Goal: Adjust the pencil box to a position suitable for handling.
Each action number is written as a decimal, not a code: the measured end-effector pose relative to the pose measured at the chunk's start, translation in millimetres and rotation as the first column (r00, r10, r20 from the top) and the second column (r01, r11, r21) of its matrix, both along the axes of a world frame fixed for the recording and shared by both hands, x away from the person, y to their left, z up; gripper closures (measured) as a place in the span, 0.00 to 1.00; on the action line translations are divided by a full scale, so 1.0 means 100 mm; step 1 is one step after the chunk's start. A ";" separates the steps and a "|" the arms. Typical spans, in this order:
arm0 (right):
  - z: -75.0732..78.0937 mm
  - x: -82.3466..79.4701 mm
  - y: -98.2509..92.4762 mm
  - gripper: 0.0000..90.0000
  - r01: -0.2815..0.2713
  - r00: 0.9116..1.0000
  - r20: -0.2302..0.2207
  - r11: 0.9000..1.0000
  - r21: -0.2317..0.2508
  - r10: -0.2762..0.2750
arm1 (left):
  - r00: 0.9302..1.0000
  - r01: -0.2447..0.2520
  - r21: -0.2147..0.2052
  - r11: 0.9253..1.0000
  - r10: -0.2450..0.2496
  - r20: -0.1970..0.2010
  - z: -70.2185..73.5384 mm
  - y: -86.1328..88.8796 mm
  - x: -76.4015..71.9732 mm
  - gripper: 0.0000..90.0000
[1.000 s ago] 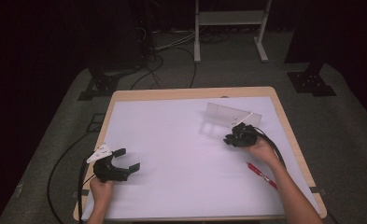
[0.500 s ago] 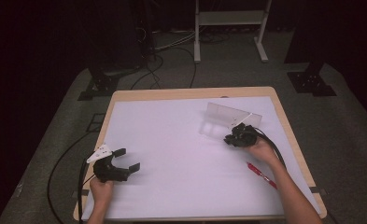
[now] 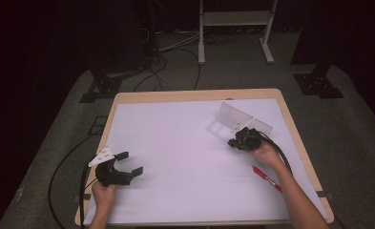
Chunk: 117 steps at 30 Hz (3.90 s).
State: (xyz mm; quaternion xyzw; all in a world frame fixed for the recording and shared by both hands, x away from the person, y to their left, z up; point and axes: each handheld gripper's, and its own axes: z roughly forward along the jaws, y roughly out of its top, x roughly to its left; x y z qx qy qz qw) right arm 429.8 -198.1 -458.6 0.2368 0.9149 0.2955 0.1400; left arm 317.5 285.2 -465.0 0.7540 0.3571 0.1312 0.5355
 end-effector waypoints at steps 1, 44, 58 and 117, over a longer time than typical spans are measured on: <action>0.00 0.00 0.00 0.96 0.002 1.000 0.002 1.000 -0.002 -0.002 | 1.000 0.000 0.000 1.000 0.000 0.000 0.00 0.00 0.00 0.00; 0.33 -0.57 0.40 0.96 -0.227 0.972 0.069 0.972 0.052 0.224 | 1.000 -0.001 -0.002 1.000 0.001 -0.001 0.00 0.00 0.00 0.00; 0.20 -0.73 0.63 0.96 -0.319 0.948 0.034 0.946 0.061 0.317 | 1.000 -0.002 -0.003 1.000 0.002 -0.003 0.00 0.00 0.00 0.00; 0.10 -0.91 0.75 0.70 -0.364 0.923 -0.085 0.923 0.127 0.376 | 1.000 0.001 -0.002 1.000 -0.001 -0.002 0.00 0.00 0.00 0.00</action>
